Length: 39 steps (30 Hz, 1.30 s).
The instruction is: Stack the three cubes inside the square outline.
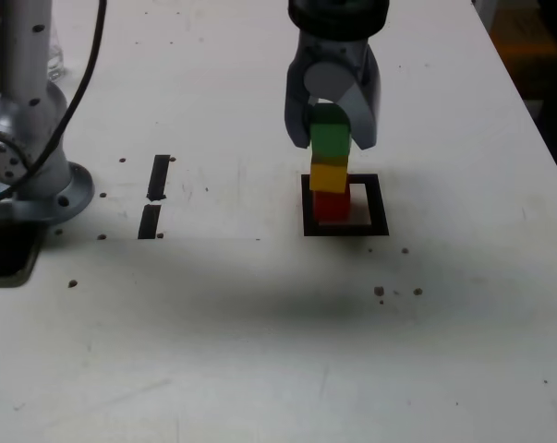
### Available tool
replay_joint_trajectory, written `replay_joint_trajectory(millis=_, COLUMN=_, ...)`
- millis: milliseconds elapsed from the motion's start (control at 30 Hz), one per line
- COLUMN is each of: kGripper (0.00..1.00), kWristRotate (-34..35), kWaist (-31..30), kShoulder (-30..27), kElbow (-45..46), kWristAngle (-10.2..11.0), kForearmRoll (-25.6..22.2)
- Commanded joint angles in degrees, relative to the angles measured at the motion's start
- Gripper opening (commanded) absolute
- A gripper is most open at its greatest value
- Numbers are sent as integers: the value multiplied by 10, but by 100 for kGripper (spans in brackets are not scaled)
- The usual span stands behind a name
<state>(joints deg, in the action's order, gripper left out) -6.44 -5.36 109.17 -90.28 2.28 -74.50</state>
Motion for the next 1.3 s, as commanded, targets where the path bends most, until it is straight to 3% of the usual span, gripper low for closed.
replay_joint_trajectory(millis=0, kGripper=25, kWristRotate=0, kWaist=-1, kShoulder=2, kElbow=1, kWristAngle=0, kForearmRoll=2)
replay_joint_trajectory(millis=333, kGripper=58, kWristRotate=-6, kWaist=-1, kShoulder=7, kElbow=13, kWristAngle=-4, kForearmRoll=13)
replay_joint_trajectory(millis=533, kGripper=72, kWristRotate=-18, kWaist=-1, kShoulder=7, kElbow=15, kWristAngle=-10, kForearmRoll=23)
replay_joint_trajectory(millis=1067, kGripper=81, kWristRotate=-26, kWaist=-1, kShoulder=-57, kElbow=34, kWristAngle=9, kForearmRoll=13)
replay_joint_trajectory(millis=1267, kGripper=82, kWristRotate=-22, kWaist=0, kShoulder=-136, kElbow=54, kWristAngle=38, kForearmRoll=-9)
